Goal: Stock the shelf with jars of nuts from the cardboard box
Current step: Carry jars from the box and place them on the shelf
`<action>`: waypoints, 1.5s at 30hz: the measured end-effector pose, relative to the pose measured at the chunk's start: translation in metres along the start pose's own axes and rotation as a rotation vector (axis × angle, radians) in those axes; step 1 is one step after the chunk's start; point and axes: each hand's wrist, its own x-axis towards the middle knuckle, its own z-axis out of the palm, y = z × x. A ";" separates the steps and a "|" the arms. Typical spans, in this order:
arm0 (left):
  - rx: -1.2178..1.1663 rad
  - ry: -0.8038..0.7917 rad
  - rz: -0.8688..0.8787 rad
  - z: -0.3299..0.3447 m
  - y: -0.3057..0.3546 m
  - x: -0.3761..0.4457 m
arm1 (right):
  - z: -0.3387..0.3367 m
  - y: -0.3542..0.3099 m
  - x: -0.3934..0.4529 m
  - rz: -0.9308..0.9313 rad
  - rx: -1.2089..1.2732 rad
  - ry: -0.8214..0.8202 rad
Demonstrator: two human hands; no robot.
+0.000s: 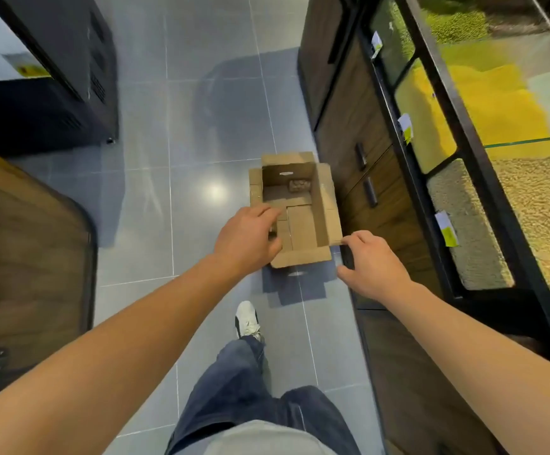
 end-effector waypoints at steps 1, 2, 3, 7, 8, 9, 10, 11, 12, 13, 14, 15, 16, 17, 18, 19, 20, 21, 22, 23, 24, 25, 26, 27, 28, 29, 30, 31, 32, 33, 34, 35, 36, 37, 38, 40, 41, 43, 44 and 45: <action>0.025 -0.003 0.013 0.000 0.001 0.018 | -0.004 0.007 0.013 0.019 0.014 -0.007; 0.059 -0.002 0.029 0.001 0.002 0.036 | -0.009 0.014 0.026 0.035 0.027 -0.014; 0.099 -0.001 0.047 0.002 0.003 0.053 | -0.013 0.020 0.038 0.049 0.038 -0.023; 0.213 -0.044 0.066 0.013 0.003 0.113 | -0.021 0.046 0.094 0.076 0.063 -0.039; 0.227 -0.056 0.057 0.018 0.002 0.128 | -0.023 0.053 0.111 0.076 0.066 -0.049; 0.238 -0.068 0.042 0.023 0.002 0.142 | -0.023 0.059 0.129 0.066 0.068 -0.067; 0.244 -0.075 0.020 0.029 0.002 0.156 | -0.023 0.065 0.147 0.051 0.066 -0.091; 0.245 -0.076 -0.007 0.036 0.002 0.170 | -0.022 0.070 0.167 0.034 0.058 -0.111; 0.238 -0.075 -0.036 0.044 0.001 0.184 | -0.021 0.074 0.188 0.014 0.046 -0.124; 0.227 -0.081 -0.070 0.053 0.001 0.198 | -0.018 0.078 0.209 -0.005 0.036 -0.139; 0.216 -0.092 -0.109 0.063 0.001 0.209 | -0.015 0.080 0.229 -0.026 0.030 -0.154; 0.205 -0.104 -0.140 0.075 -0.001 0.222 | -0.010 0.083 0.251 -0.046 0.025 -0.163; 0.189 -0.118 -0.164 0.087 -0.003 0.235 | -0.004 0.087 0.271 -0.062 0.017 -0.169; 0.164 -0.132 -0.191 0.100 -0.004 0.247 | 0.001 0.091 0.291 -0.076 0.010 -0.179; 0.141 -0.140 -0.216 0.112 -0.007 0.259 | 0.008 0.093 0.310 -0.085 0.005 -0.193; 0.121 -0.142 -0.234 0.126 -0.011 0.271 | 0.015 0.096 0.329 -0.090 0.001 -0.210; 0.103 -0.145 -0.251 0.139 -0.015 0.281 | 0.023 0.099 0.346 -0.094 0.001 -0.228; 0.086 -0.149 -0.269 0.153 -0.021 0.292 | 0.033 0.102 0.365 -0.096 0.002 -0.238; 0.069 -0.154 -0.289 0.168 -0.027 0.303 | 0.044 0.104 0.384 -0.099 0.000 -0.242; 0.051 -0.159 -0.313 0.183 -0.035 0.313 | 0.058 0.106 0.401 -0.101 -0.006 -0.251; 0.033 -0.160 -0.336 0.199 -0.044 0.323 | 0.072 0.108 0.418 -0.101 -0.009 -0.257; 0.017 -0.160 -0.353 0.216 -0.054 0.333 | 0.087 0.110 0.435 -0.100 -0.006 -0.258; -0.001 -0.161 -0.371 0.234 -0.065 0.343 | 0.104 0.113 0.451 -0.099 -0.001 -0.258; -0.022 -0.162 -0.388 0.251 -0.076 0.351 | 0.120 0.115 0.467 -0.096 0.006 -0.261; -0.042 -0.158 -0.404 0.270 -0.088 0.360 | 0.138 0.119 0.483 -0.093 0.012 -0.266; -0.066 -0.153 -0.425 0.289 -0.099 0.368 | 0.156 0.123 0.498 -0.096 0.011 -0.277; -0.090 -0.152 -0.450 0.308 -0.110 0.374 | 0.174 0.128 0.513 -0.103 0.007 -0.291; -0.115 -0.155 -0.471 0.328 -0.121 0.381 | 0.193 0.133 0.528 -0.107 0.002 -0.302; -0.143 -0.163 -0.489 0.349 -0.131 0.387 | 0.212 0.138 0.543 -0.105 0.000 -0.310; -0.175 -0.181 -0.505 0.370 -0.141 0.393 | 0.230 0.143 0.557 -0.096 -0.001 -0.319; -0.202 -0.199 -0.515 0.391 -0.150 0.400 | 0.248 0.147 0.570 -0.084 0.000 -0.325; -0.223 -0.213 -0.519 0.412 -0.160 0.407 | 0.266 0.151 0.584 -0.076 -0.002 -0.326; -0.234 -0.219 -0.522 0.429 -0.167 0.415 | 0.281 0.154 0.595 -0.071 -0.008 -0.323; -0.236 -0.221 -0.527 0.450 -0.176 0.424 | 0.298 0.158 0.609 -0.068 -0.017 -0.320; -0.230 -0.225 -0.540 0.468 -0.184 0.433 | 0.313 0.161 0.620 -0.064 -0.022 -0.317; -0.205 -0.233 -0.576 0.501 -0.200 0.452 | 0.342 0.167 0.638 -0.036 0.004 -0.323; -0.185 -0.224 -0.602 0.517 -0.208 0.461 | 0.357 0.169 0.646 -0.030 0.027 -0.321; -0.131 -0.199 -0.649 0.543 -0.223 0.475 | 0.384 0.172 0.657 -0.028 0.076 -0.321; -0.114 -0.189 -0.669 0.554 -0.230 0.482 | 0.396 0.174 0.661 -0.021 0.099 -0.315; -0.121 -0.178 -0.693 0.565 -0.236 0.486 | 0.406 0.176 0.665 -0.021 0.118 -0.305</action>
